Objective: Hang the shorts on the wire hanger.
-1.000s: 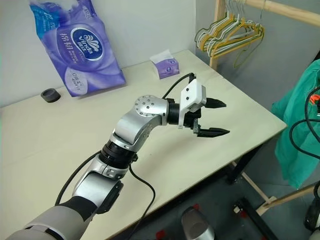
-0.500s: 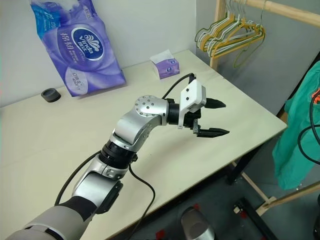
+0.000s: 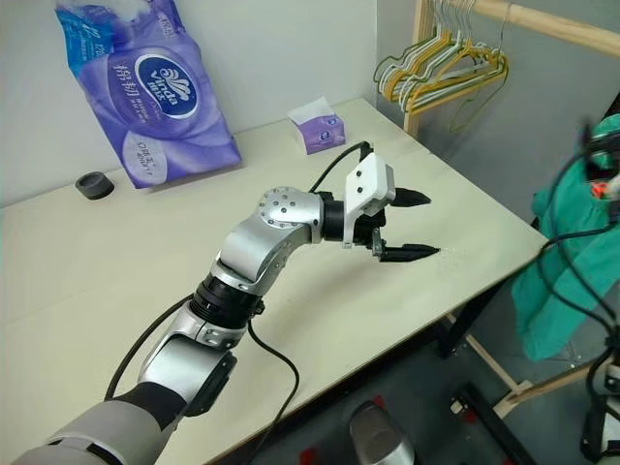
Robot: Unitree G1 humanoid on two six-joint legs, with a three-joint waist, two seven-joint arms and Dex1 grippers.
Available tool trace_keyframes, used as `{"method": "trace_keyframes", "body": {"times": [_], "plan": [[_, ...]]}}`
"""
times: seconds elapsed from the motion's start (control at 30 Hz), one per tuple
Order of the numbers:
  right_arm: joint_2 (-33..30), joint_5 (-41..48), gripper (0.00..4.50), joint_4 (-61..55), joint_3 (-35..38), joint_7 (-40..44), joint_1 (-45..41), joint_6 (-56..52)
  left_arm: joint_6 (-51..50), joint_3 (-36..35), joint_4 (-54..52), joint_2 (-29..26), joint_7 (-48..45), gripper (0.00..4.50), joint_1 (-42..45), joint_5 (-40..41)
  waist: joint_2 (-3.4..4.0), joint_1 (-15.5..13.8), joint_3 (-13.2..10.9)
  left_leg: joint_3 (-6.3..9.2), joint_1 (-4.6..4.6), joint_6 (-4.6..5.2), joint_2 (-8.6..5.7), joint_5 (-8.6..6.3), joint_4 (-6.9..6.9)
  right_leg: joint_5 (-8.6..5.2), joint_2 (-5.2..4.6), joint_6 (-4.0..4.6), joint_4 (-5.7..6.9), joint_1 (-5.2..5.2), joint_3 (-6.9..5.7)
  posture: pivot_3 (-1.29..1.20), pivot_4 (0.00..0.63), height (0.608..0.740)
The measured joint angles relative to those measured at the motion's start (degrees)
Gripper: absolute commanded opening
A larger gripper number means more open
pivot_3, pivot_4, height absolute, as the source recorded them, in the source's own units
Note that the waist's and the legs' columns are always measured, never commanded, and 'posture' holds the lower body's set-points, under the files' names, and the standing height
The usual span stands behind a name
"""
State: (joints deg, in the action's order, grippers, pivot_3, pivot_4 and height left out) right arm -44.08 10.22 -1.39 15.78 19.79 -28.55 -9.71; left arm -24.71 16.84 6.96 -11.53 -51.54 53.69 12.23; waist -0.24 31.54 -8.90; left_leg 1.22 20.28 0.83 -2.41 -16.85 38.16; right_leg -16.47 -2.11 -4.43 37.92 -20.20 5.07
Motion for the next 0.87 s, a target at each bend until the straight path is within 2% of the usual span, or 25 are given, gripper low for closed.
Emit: {"method": "trace_keyframes", "body": {"times": [0.07, 0.17, 0.3, 0.4, 0.57, 0.7, 0.87], "plan": [[1.39, 1.6, 4.45, -2.61, -2.22, 2.64, 0.4, -1.94, -1.32, -2.1, -0.78, -1.13, 3.13, 4.33, -0.85, -0.3, -0.01, -0.3, 0.0, 0.02, 0.03, 0.0, -0.01, 0.0, 0.01, 0.01, -0.04, 0.01, -0.01, -0.02, -0.02, -0.48, 0.097, 0.74], [5.99, 4.62, 4.45, -5.71, -6.06, 5.23, 0.44, -5.9, -6.33, -9.01, -4.31, -3.46, 12.02, 4.33, -5.34, -1.03, -0.26, -0.15, 0.18, 0.09, 0.02, 0.0, 0.08, 0.0, 0.05, 0.02, -0.13, 0.03, 0.09, -0.07, -0.04, -0.41, 0.083, 0.74], [13.83, 5.2, 4.45, -4.36, -12.69, 8.09, 0.19, -6.34, -12.51, -19.99, -15.51, -4.75, 25.74, 4.33, -20.25, -3.21, -0.32, -0.92, 1.1, 0.16, -0.04, -0.01, 0.19, 0.0, -0.02, 0.03, -0.12, 0.06, 0.32, -0.4, -0.05, -0.31, 0.055, 0.74], [18.38, 4.23, 4.45, 0.06, -15.61, 8.64, -0.41, -4.97, -16.37, -24.37, -21.48, -4.9, 33.64, 4.33, -31.4, -6.19, -0.77, -3.92, 1.79, 0.23, 0.67, -0.02, 0.16, 0.01, 0.36, 0.03, -0.14, 0.06, 1.02, -1.3, -0.09, -0.25, 0.039, 0.74], [26.53, 2.36, 4.45, 9.02, -19.86, 10.31, -0.88, 0.44, -16.8, -31.48, -28.89, 0.81, 46.41, 4.33, -45.74, -10.04, -1.24, -11.13, 3.01, 0.36, 0.78, -0.05, 0.08, -0.01, 0.72, 0.1, -0.22, 0.17, 1.06, -1.29, -0.2, -0.18, 0.025, 0.74], [31.13, 1.35, 4.45, 15.32, -21.9, 11.21, -0.39, 3.77, -14.89, -34.16, -29.5, 3.2, 51.54, 4.33, -51.01, -11.36, -1.6, -16.65, 3.51, 0.59, 0.75, -0.07, 0.05, 0.0, 0.83, 0.3, -0.23, 0.45, 1.01, -1.21, -0.44, -0.15, 0.023, 0.74], [32.19, -0.09, 4.45, 20.01, -22.14, 11.49, -1.78, 5.77, -14.02, -35.06, -29.61, 4.01, 53.37, 4.33, -50.39, -10.93, -1.6, -20.55, 3.71, 1.05, 0.68, -0.21, 0.07, 0.09, 0.87, 0.43, -0.17, 0.66, 0.95, -1.26, -1.02, -0.13, 0.032, 0.74]]}}
